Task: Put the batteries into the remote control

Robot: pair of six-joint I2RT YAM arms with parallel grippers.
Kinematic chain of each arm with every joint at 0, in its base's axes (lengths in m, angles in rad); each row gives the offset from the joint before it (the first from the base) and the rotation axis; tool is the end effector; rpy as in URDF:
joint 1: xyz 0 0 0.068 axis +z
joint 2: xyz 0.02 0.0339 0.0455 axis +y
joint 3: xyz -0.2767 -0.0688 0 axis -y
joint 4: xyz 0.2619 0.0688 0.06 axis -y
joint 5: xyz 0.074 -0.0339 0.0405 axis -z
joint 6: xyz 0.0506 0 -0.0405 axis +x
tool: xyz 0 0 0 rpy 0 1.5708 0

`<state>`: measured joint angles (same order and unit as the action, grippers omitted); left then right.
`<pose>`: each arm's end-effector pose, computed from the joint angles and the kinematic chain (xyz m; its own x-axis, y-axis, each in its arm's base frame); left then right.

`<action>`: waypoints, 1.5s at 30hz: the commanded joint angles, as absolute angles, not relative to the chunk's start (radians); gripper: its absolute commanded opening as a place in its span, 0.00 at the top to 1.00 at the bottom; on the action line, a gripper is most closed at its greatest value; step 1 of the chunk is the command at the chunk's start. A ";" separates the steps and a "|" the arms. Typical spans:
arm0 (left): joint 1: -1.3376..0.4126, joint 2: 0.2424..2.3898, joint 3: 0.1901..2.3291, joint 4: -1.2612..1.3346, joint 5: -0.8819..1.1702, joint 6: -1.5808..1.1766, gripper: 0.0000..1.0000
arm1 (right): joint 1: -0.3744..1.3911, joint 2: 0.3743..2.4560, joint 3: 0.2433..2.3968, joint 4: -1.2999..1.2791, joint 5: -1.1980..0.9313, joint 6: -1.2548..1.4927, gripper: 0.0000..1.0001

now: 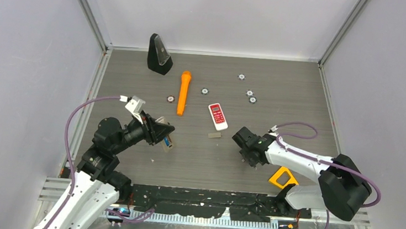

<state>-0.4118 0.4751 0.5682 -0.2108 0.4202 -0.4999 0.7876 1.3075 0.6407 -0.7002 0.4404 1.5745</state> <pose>0.1278 -0.0784 0.3100 -0.4476 -0.2821 -0.8486 0.5950 0.6145 -0.5181 0.1671 0.1372 0.1485 -0.5776 0.7019 -0.4167 0.6931 0.6914 0.2039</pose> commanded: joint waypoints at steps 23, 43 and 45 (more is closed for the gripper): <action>-0.410 0.552 0.565 -0.078 0.485 -0.568 1.00 | 0.568 1.088 0.940 -0.647 -0.110 -0.266 0.19; -0.394 0.561 0.607 -0.045 0.454 -0.534 1.00 | 0.784 1.203 0.618 -0.466 0.109 -0.788 0.29; -0.392 0.559 0.607 -0.044 0.454 -0.535 1.00 | 0.792 1.211 0.584 -0.389 0.146 -0.807 0.31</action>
